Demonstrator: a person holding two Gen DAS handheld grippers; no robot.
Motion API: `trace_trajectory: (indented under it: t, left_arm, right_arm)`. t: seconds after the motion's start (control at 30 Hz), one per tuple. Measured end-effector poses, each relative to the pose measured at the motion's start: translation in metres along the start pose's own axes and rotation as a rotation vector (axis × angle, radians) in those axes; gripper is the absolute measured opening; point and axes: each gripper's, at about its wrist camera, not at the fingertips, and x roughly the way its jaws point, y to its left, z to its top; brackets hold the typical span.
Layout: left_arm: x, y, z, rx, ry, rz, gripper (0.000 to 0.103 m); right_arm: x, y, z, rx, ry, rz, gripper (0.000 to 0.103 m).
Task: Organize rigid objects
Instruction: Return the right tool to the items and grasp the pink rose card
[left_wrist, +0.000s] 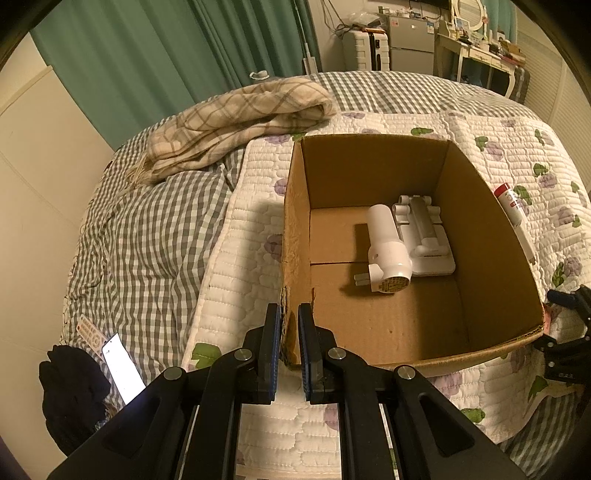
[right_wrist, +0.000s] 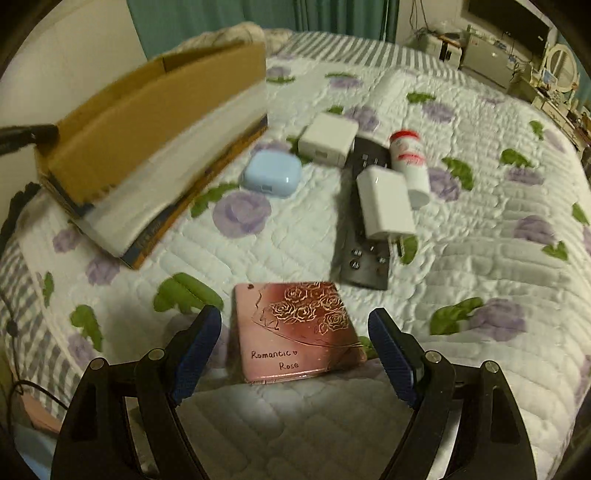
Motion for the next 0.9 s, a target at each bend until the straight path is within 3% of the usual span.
trace_trajectory:
  t: [0.4,0.57,0.9]
  left_arm:
    - [0.000,0.000,0.000,-0.001,0.001,0.000,0.010]
    - [0.000,0.000,0.000,0.000,0.000,0.001,0.010]
    - [0.000,0.001,0.000,0.000,0.001,-0.002,0.010]
  right_arm:
    - [0.022,-0.007,0.004,0.037,0.039,0.038,0.082]
    - [0.023,-0.010,0.005,0.042,0.031,0.040,0.076]
    - [-0.014,-0.005,0.005,0.029,-0.067,-0.011,0.074]
